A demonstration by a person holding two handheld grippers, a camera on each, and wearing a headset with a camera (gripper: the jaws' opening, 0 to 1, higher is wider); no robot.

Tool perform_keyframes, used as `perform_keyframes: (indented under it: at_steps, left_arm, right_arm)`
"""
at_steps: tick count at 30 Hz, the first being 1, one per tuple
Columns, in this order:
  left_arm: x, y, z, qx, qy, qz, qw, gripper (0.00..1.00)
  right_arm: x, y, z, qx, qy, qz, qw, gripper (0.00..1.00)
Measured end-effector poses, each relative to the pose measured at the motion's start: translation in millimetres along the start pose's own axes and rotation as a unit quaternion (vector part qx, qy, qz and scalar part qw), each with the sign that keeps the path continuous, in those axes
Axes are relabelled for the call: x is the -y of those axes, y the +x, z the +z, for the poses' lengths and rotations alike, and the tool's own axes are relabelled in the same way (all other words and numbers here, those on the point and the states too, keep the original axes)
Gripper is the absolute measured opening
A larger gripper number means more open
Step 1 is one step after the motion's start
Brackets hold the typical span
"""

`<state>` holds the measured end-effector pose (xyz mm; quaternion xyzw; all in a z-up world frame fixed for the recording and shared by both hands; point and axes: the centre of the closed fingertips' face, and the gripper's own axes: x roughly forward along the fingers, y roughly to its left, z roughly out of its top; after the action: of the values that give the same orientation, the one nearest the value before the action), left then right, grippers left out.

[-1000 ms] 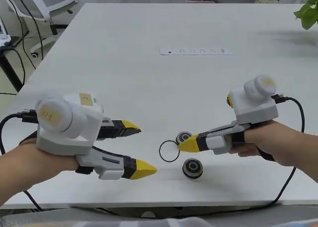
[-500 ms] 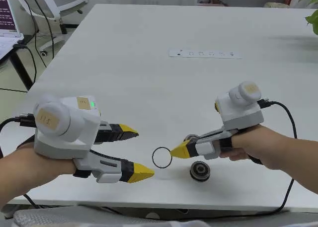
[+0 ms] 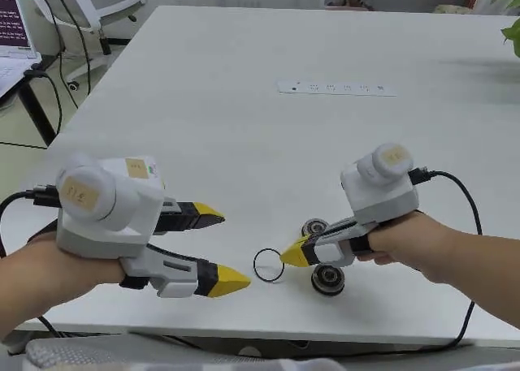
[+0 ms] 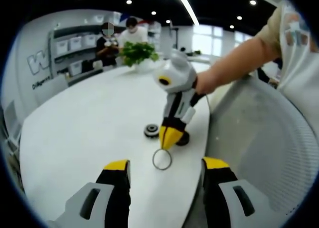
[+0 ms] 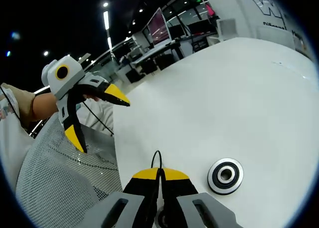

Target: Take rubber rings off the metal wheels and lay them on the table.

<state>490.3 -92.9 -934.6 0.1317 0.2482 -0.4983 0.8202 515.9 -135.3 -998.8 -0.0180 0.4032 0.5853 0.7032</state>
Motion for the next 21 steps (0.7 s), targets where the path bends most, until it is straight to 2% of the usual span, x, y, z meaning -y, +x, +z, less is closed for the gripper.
perform_keyframes:
  at_steps: [2,7,14,21]
  left_arm:
    - [-0.5,0.3,-0.6,-0.001,-0.001,0.0,1.0,0.58]
    - [-1.7,1.1,-0.7,-0.002,-0.001,0.0,1.0,0.58]
    - [-3.2,2.1,2.2,-0.002,0.0,0.001,1.0,0.58]
    - [-3.6,5.3,4.2,-0.002,0.001,0.0,1.0,0.57]
  right_arm:
    - [5.6,-0.7,-0.1,-0.002,-0.008,-0.01,0.9999,0.0]
    - [9.3,-1.8,1.5,0.0,-0.014,-0.016,0.9998,0.02]
    - [8.3,-4.4,4.1,0.006,-0.019,-0.012,0.9997,0.1]
    - [7.8,-14.5,9.1,0.021,-0.026,-0.014,0.9993,0.15]
